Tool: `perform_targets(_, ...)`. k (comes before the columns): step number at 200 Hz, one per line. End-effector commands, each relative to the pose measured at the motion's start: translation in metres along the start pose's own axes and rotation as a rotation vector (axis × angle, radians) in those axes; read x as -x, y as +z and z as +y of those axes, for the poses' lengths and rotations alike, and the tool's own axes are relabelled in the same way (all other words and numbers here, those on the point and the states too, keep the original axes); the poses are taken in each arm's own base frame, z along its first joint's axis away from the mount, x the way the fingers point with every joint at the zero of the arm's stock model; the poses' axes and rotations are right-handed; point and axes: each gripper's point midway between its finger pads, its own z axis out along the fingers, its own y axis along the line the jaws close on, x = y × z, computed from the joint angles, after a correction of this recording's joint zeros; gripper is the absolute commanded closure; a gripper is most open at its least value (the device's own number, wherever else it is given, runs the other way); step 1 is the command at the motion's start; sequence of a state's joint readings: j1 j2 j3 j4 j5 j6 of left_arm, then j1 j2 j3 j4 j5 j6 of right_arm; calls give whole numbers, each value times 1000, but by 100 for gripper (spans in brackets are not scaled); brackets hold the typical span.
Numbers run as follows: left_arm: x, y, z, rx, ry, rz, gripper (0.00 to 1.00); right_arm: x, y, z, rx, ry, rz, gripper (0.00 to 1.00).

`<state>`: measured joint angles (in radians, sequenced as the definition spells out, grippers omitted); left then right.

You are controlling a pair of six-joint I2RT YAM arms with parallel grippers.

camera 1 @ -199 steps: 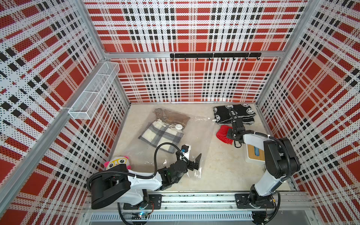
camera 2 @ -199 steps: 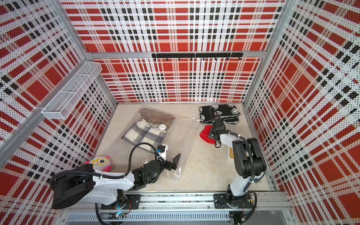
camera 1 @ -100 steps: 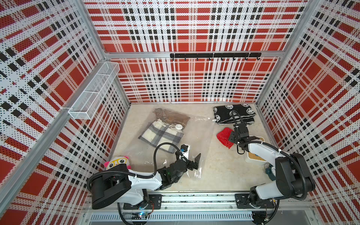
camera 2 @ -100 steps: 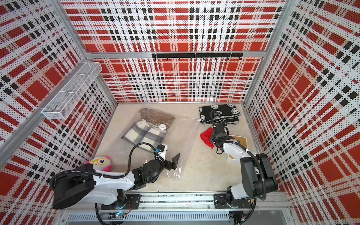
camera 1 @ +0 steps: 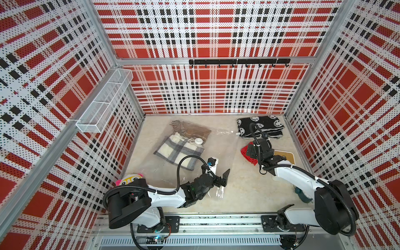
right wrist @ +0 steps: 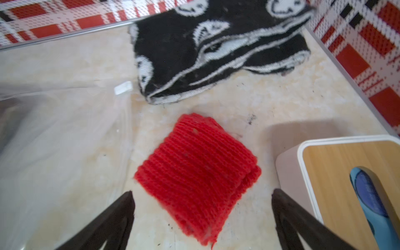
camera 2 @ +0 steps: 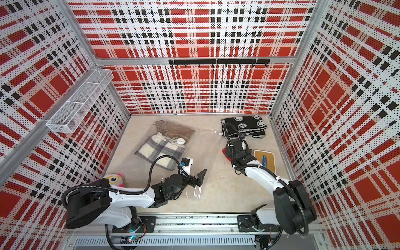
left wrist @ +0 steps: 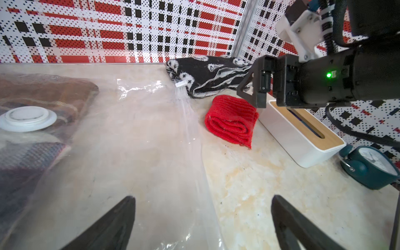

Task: Take the scarf out of the vacuum bag
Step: Pick up the scarf at the center of the board.

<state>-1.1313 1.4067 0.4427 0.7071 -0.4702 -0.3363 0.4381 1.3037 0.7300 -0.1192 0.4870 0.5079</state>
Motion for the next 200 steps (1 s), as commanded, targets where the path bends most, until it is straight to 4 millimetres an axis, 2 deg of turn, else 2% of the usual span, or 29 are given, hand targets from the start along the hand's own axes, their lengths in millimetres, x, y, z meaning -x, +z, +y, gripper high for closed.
perform_targets(1, -3, 3, -9, -6, 9, 19, 2, 28, -20, 12, 98, -58, -171, 0)
perform_targets(20, -7, 7, -7, 23, 13, 34, 2, 33, -29, 27, 216, -87, -243, 0)
perform_targets(39, -10, 9, -5, 36, 16, 39, 2, 29, -24, 35, 253, -76, -199, 0)
perform_targets(95, -21, 15, -11, -2, 37, 60, 2, -26, 38, 52, 198, -200, 43, 8)
perform_targets(118, -23, 14, -11, -6, 37, 56, 2, -45, 59, 47, 126, -227, 116, 12)
perform_targets(130, -24, 12, -9, -3, 36, 54, 2, -53, 63, 46, 120, -226, 147, 15)
perform_targets(156, -25, 9, -3, 10, 22, 44, 2, -69, 63, 40, 93, -223, 183, 16)
perform_targets(183, -23, 7, 4, 18, 3, 29, 2, -82, 65, 22, -69, -255, 231, 15)
perform_targets(200, -23, 6, 7, 15, -8, 26, 2, -86, 71, 18, -125, -275, 247, 15)
